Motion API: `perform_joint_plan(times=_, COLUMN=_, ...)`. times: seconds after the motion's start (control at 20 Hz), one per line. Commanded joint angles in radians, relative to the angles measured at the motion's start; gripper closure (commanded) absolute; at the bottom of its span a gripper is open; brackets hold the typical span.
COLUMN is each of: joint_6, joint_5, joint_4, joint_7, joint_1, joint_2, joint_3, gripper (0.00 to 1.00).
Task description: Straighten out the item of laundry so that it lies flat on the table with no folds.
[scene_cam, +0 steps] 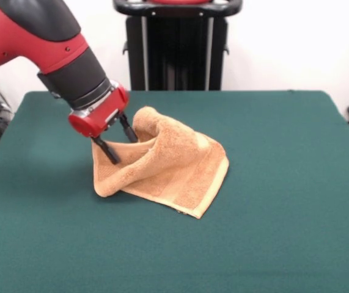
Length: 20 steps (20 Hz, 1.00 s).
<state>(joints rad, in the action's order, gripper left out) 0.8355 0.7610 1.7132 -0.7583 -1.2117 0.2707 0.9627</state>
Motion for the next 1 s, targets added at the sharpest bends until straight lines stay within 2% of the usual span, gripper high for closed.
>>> perform_joint_plan(times=0.05, joint_6=0.106, joint_5=0.049, joint_4=-0.076, joint_7=0.144, joint_1=0.073, joint_2=0.037, joint_3=-0.095, gripper=0.00)
perform_joint_plan(times=1.0, joint_6=0.145, joint_5=0.043, joint_4=-0.092, joint_7=0.155, joint_1=0.089, joint_2=0.049, joint_3=-0.128, gripper=0.00)
